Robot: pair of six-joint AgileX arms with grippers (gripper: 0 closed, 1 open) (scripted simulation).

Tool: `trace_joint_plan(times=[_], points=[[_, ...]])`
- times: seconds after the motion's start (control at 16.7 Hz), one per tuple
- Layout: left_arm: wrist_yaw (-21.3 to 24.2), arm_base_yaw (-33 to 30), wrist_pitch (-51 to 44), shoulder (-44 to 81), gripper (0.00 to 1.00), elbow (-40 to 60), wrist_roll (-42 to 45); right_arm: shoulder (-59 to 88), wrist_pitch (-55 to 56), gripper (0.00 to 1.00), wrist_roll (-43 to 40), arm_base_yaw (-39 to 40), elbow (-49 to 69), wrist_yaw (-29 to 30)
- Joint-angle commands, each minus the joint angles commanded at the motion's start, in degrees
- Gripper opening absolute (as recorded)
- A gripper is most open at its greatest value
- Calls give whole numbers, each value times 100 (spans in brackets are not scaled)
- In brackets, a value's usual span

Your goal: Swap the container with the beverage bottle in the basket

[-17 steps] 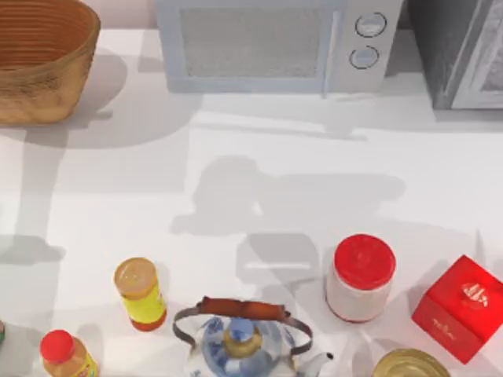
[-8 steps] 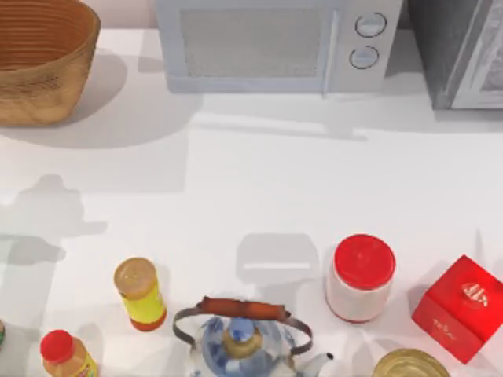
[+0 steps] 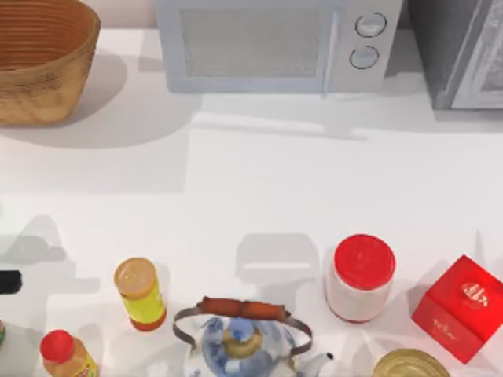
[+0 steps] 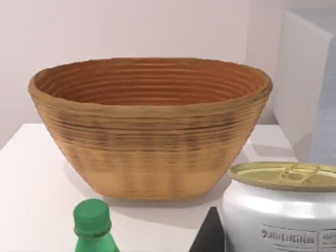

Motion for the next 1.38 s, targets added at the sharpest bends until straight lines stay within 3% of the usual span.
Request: trace_joint_plan(times=[0.54, 0.78, 1.08, 1.38], points=[[1, 1, 175, -359, 0, -367, -13, 0, 0, 100, 0, 0, 0, 0], [203, -7, 281, 168, 0, -313, -20, 0, 0, 100, 0, 0, 0, 0], [954, -113, 1063, 1753, 0, 306, 31, 0, 0, 100, 0, 0, 0, 0], [2082, -334, 2418, 4022, 0, 1454, 106, 0, 0, 100, 0, 0, 0, 0]])
